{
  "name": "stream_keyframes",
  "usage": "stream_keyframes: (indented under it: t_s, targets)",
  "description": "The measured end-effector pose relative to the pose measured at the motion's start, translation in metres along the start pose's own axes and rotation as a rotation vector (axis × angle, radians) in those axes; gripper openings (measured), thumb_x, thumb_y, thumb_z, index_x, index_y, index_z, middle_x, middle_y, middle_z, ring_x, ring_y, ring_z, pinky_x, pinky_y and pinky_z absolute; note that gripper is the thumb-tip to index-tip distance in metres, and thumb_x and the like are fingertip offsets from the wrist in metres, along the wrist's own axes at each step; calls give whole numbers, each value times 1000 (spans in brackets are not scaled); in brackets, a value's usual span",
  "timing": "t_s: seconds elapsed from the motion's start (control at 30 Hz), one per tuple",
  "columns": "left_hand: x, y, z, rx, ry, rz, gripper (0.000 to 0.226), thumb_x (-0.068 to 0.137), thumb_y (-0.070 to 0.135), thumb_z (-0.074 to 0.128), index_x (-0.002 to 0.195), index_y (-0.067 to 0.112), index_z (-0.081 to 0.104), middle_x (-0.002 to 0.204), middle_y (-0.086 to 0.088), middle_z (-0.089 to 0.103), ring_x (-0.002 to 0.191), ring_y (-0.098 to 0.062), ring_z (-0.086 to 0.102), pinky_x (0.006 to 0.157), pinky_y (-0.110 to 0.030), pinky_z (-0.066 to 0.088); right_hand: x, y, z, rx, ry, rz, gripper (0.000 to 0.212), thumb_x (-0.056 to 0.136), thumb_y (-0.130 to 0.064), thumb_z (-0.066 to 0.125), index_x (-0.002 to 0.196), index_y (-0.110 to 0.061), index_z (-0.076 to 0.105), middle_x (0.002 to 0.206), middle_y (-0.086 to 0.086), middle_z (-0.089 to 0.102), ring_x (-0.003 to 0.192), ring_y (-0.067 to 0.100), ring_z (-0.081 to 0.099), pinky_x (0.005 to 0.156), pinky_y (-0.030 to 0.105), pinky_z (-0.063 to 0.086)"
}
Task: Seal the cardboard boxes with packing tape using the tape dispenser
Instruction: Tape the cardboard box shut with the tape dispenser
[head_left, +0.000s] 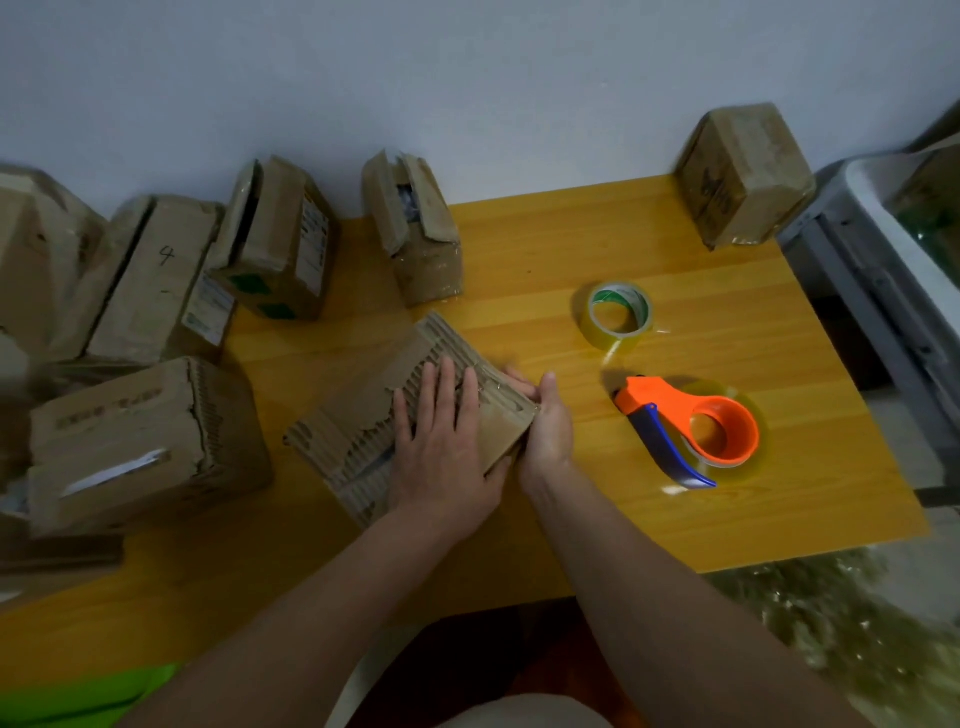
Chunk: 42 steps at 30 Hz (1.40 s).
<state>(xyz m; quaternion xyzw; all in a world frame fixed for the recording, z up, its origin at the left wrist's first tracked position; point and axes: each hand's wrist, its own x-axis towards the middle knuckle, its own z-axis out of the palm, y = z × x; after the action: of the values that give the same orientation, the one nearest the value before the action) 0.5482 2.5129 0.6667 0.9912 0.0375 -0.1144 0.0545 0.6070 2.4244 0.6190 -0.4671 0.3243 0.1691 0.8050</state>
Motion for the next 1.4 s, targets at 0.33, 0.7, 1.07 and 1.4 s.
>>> stream_keyframes:
  t_s: [0.33,0.7,1.07,1.4]
  targets:
    - [-1,-1,-2,6,3,-2,96,91,65,37,151,16,-20,157,-8,-30,143,-25,-30,118,-50,-13,-16,-14,-18,-309,158,-311,51,106,-27,26,89,-9,71,88,4,70,90,12,67,83,18,48]
    - [-19,-28,-10,173,-125,469,83,100,46,41,145,30,-27,157,7,-27,142,-18,-30,117,-45,-16,-35,-43,-38,-930,-268,-467,45,104,-27,34,147,-13,34,150,1,38,138,13,34,117,34,25]
    - [-17,-36,-7,220,-173,514,79,102,39,39,147,31,-25,155,5,-31,142,-24,-30,119,-47,-11,8,-50,2,-906,-209,-637,18,101,-17,44,89,-12,55,84,1,55,77,9,51,72,26,40]
    - [-20,-34,-4,220,-117,490,81,101,41,41,143,32,-26,154,4,-30,143,-23,-28,118,-48,-13,2,-57,6,-788,-228,-376,41,102,-40,38,83,-9,58,88,9,61,82,17,57,70,29,44]
